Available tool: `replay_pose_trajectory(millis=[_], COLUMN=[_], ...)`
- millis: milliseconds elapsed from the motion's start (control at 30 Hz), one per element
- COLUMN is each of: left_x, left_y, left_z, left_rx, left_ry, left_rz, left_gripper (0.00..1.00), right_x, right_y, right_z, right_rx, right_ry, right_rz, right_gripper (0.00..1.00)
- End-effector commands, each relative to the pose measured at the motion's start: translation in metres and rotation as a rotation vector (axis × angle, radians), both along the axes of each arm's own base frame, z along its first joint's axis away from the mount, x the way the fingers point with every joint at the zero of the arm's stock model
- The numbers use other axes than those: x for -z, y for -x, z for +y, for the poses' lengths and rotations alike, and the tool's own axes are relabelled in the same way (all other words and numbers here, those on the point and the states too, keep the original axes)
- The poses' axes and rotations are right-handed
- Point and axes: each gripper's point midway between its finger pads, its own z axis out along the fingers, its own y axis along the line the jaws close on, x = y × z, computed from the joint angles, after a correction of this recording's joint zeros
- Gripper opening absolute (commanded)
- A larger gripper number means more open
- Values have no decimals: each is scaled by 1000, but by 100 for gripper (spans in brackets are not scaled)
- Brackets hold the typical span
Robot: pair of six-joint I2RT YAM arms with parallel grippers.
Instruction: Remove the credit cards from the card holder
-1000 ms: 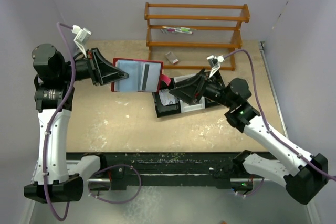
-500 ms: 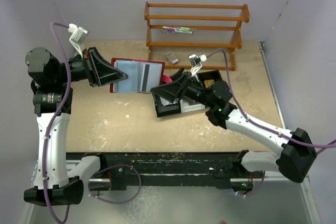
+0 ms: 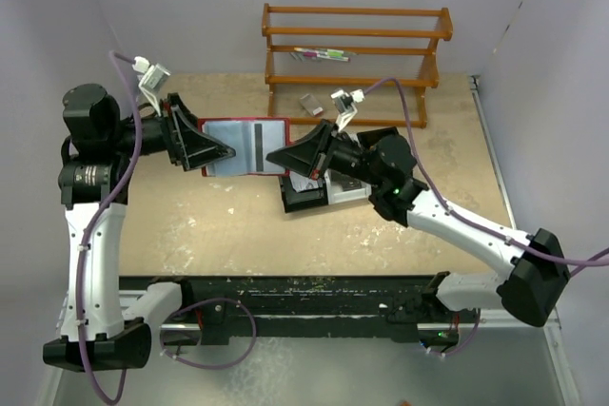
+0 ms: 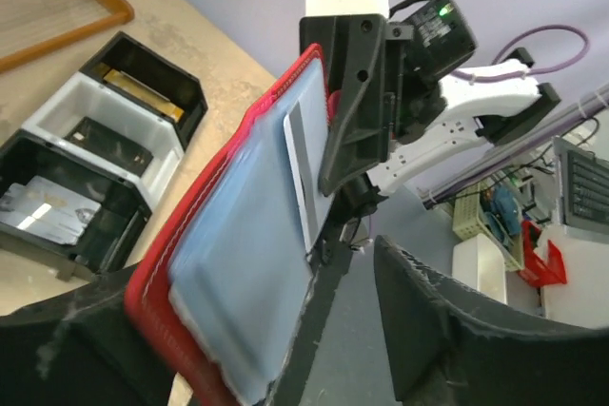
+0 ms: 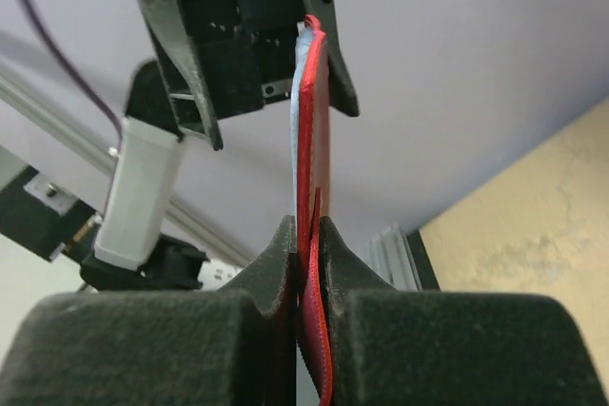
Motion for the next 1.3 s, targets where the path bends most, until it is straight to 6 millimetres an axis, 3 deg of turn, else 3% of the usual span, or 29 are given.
replay_pose_trajectory(millis=[0,133,333,667,867,967,1267], left_x=[28,48,55,79,73,63,77], left_y=[1,6,15,8,13,19,20], left_z=[10,18,22,22,16,10,6], left_rx=[-24,13,47,70,111,143,212], left_ry=[-183,-330,-390,-382,-323,-261,-171], left_rz=[-121,-240,-312,-262,-244,-216,-75], left_gripper=[85,91,90,89,86,80,40], right_x=[-15,20,58,57,54,52,47], right_y=[6,3,9,25,36,37,40], right_z=[1,9,12,20,32,38,56], right_rx=[-2,-66,-210,-357,-441,-458,-520], right_ry=[208,446,655,687,652,655,637], right_rz=[-130,-159,-211,-270,-285,-292,-316], right_gripper=[0,0,0,0,0,0,0])
